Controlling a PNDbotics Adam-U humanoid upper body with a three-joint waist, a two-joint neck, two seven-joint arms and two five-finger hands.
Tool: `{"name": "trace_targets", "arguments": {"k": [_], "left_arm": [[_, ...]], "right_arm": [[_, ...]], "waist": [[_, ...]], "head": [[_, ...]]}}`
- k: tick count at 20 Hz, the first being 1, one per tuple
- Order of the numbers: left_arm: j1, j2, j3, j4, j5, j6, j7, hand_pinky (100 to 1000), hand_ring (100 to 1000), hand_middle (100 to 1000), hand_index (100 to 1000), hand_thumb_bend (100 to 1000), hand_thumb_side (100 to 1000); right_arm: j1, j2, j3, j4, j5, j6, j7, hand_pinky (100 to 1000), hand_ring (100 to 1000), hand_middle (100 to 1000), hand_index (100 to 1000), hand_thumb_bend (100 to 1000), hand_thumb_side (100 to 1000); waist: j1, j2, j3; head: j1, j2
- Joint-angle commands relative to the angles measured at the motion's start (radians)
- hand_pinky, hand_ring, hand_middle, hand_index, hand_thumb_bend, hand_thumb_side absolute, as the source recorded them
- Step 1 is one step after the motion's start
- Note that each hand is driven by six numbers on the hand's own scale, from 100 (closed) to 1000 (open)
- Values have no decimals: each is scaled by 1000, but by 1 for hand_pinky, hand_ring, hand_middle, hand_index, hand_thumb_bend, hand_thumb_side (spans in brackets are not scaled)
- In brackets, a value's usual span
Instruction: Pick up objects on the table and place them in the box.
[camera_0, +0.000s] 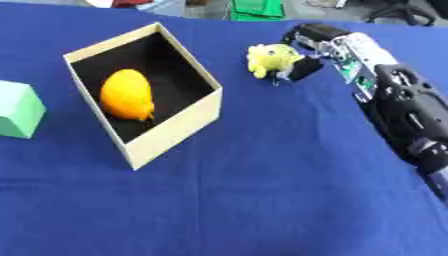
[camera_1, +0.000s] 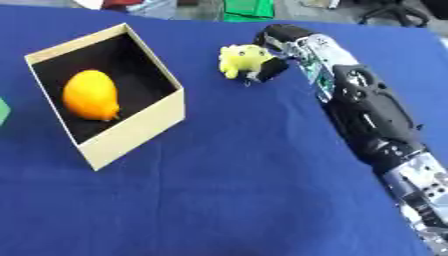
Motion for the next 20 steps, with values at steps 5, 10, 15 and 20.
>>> {"name": "trace_targets", "arguments": {"k": [5, 10, 15, 20], "left_arm": [[-9, 24, 9, -16, -5, -4, 1, 517, 691, 708, 794, 138, 1000], [-8, 24, 10, -16, -5, -5, 1, 518, 691, 707, 793, 139, 1000], [-5, 25, 11, -16, -3, -5, 1, 518, 691, 706, 793, 138, 1000], [-1, 27, 13, -16, -1, -4, 3, 520, 691, 705, 793, 139, 1000]], "right_arm": [[-11, -40, -13, -27, -5, 44, -96, 813, 852, 542, 641, 236, 336], [-10, -42, -10, -31, -32, 56, -124, 809, 840, 527, 632, 150, 306], [-8, -53, -16, -71, -89, 67, -111, 812, 839, 520, 632, 100, 274], [2, -66, -24, -146, -152, 88, -99, 811, 834, 508, 633, 100, 276]], "waist": [[5, -21, 1], [7, -26, -2], [10, -38, -11], [16, -51, -18]], "head": [[-3, -10], [-2, -7], [0, -2], [7, 11]]}}
